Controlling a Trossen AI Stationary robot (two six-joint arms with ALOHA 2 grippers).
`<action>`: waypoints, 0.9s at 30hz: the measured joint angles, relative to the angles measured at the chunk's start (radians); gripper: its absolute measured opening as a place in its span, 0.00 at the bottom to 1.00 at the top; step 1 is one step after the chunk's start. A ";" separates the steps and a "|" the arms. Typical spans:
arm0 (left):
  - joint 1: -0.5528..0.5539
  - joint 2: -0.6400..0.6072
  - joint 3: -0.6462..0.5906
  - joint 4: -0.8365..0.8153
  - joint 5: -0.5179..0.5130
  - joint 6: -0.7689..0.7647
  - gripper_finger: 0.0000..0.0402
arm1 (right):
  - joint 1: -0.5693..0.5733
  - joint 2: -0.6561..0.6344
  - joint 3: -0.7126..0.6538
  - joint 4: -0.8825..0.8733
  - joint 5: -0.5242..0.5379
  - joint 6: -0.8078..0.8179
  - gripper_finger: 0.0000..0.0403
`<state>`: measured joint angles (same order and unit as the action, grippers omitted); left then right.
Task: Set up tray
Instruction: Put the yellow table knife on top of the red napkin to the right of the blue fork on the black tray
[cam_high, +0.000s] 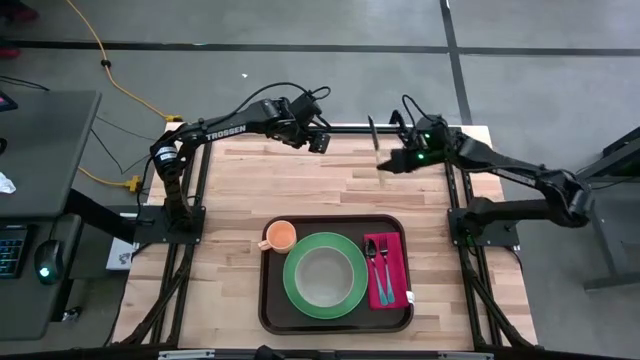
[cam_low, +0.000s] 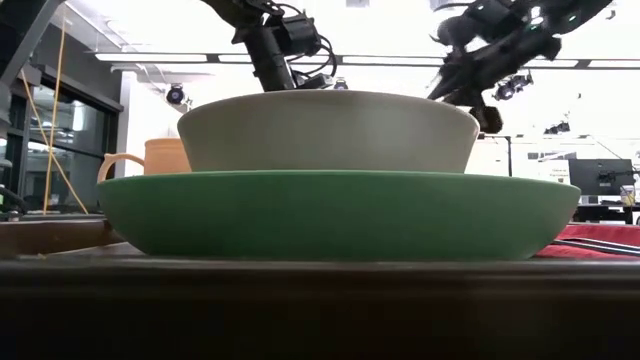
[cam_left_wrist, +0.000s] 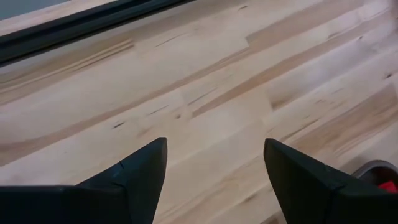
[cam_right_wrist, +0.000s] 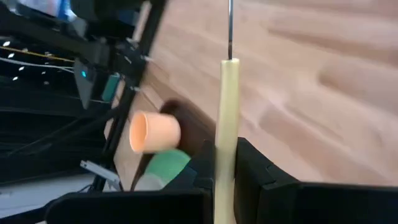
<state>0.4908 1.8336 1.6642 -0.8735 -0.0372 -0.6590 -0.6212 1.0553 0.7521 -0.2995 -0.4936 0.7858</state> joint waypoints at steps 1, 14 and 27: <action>0.000 0.000 0.000 -0.003 0.000 0.000 0.73 | 0.000 -0.029 0.000 -0.052 -0.003 0.006 0.03; 0.000 0.000 0.000 -0.013 -0.020 0.001 0.73 | 0.114 -0.361 -0.001 -0.396 0.080 0.288 0.03; 0.000 -0.001 -0.028 0.041 -0.085 0.087 0.73 | 0.484 -0.461 -0.002 -0.484 0.378 0.603 0.03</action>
<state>0.4908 1.8328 1.6361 -0.8320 -0.1220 -0.5723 -0.1370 0.5941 0.7506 -0.7837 -0.1152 1.3888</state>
